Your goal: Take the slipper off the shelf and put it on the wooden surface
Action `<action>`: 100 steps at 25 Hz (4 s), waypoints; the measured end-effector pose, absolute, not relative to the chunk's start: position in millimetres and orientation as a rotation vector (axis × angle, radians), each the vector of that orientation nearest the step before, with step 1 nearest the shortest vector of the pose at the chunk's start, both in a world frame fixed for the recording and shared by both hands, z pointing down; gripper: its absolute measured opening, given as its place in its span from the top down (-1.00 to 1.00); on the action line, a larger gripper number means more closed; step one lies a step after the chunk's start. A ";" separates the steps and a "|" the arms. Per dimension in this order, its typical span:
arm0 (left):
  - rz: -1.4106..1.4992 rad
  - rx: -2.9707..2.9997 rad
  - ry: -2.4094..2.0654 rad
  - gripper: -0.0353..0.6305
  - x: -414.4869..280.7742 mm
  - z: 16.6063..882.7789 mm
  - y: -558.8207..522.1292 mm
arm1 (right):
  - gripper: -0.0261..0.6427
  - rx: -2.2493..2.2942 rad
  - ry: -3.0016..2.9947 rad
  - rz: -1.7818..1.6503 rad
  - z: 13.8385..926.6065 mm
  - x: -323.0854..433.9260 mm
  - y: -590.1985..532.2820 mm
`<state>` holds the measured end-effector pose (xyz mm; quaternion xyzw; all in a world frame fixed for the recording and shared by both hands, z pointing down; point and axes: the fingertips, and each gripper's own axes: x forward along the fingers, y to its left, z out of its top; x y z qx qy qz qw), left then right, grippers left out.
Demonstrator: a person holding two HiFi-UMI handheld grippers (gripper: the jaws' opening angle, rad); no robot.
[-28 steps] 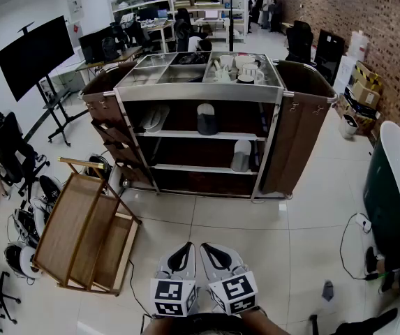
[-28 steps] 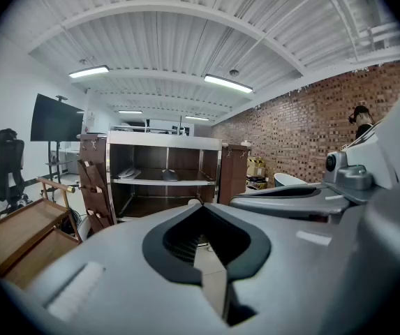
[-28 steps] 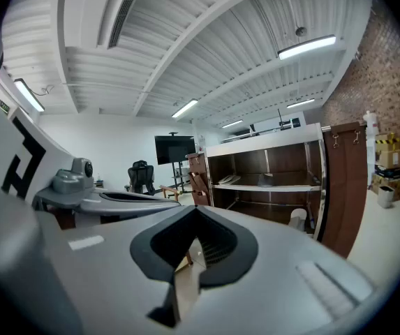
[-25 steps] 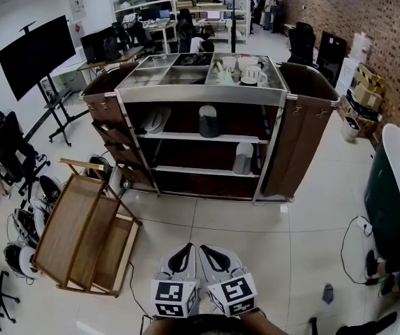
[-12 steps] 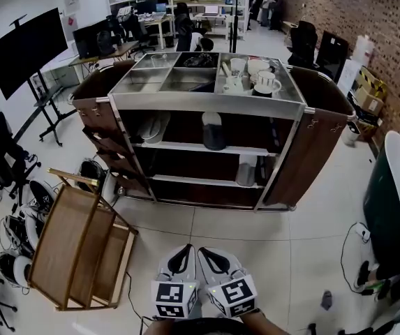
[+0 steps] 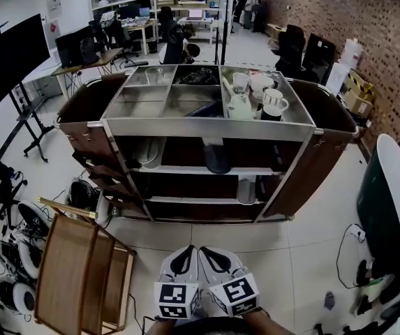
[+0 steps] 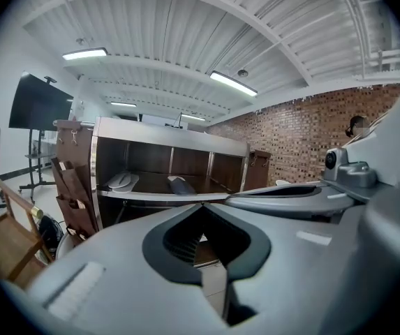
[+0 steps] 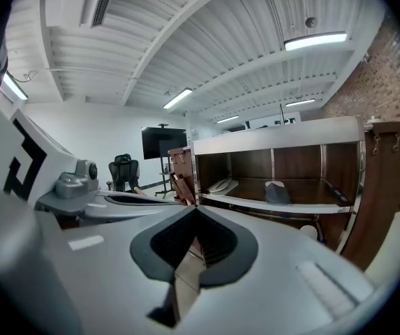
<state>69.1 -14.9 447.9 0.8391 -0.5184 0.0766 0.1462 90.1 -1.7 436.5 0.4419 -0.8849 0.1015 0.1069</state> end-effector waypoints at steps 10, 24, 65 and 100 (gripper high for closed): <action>0.235 2.469 -1.426 0.88 42.3 446.2 -58.3 | 0.92 1.399 -2.603 0.298 432.2 66.7 -57.4; 0.214 2.454 -1.472 0.88 40.2 453.2 -143.2 | 0.92 1.391 -2.617 0.248 433.9 70.7 -144.4; 0.276 2.354 -1.587 0.88 73.0 480.8 -293.6 | 0.45 1.414 -2.274 0.307 564.4 177.7 -410.4; 0.288 2.275 -1.639 0.88 52.7 492.4 -295.7 | 0.91 1.365 -2.246 0.143 551.2 170.7 -397.9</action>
